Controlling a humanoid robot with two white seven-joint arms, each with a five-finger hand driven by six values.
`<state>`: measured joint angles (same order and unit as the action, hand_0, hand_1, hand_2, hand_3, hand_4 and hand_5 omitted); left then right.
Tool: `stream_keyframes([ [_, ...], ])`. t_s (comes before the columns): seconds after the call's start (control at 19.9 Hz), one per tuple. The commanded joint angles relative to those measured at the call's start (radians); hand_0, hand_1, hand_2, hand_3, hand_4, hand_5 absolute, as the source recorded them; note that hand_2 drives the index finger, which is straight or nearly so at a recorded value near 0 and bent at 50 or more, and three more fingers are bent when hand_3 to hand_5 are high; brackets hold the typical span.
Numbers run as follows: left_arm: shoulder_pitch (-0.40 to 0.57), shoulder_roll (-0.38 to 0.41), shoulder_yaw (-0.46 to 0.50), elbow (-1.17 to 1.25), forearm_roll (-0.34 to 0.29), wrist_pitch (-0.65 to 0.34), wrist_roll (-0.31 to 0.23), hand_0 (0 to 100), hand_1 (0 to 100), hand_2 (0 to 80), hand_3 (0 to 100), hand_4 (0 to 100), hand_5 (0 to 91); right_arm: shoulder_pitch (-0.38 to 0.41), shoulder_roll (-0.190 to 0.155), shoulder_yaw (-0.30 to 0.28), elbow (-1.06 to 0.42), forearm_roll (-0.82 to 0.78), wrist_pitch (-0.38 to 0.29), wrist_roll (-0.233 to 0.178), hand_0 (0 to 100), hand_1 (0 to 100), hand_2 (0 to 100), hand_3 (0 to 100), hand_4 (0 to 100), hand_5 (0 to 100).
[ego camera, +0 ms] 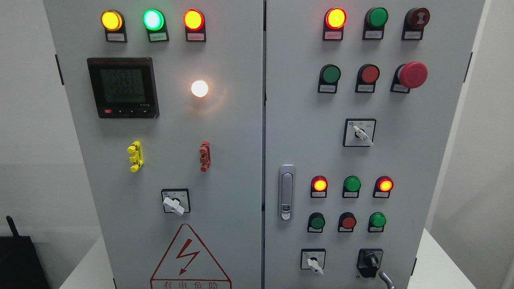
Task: Trip black knob to open circuit
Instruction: 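Reach the right hand up to the black rotary knob at the bottom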
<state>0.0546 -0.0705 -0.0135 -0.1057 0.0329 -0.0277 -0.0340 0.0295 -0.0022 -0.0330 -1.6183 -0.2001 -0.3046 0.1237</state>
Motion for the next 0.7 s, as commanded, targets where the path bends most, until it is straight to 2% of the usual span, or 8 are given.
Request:
stream_keyframes([
  [0.0, -0.004, -0.002, 0.001, 0.0, 0.002, -0.001, 0.0, 12, 39, 0.0, 0, 0, 0.0, -0.01, -0.005, 0.007, -0.025, 0.001, -0.005, -0.002, 73, 65, 0, 83, 79, 80],
  [0.55, -0.002, -0.002, 0.001, 0.0, 0.002, -0.001, 0.0, 12, 39, 0.0, 0, 0, 0.0, -0.005, -0.005, 0.022, -0.023, 0.008, -0.004, -0.001, 73, 65, 0, 84, 79, 79],
  [0.65, -0.002, -0.002, 0.001, 0.0, 0.002, -0.001, 0.0, 12, 39, 0.0, 0, 0, 0.0, -0.008, -0.005, 0.041, -0.025, 0.008, -0.004, -0.001, 73, 65, 0, 84, 79, 79],
])
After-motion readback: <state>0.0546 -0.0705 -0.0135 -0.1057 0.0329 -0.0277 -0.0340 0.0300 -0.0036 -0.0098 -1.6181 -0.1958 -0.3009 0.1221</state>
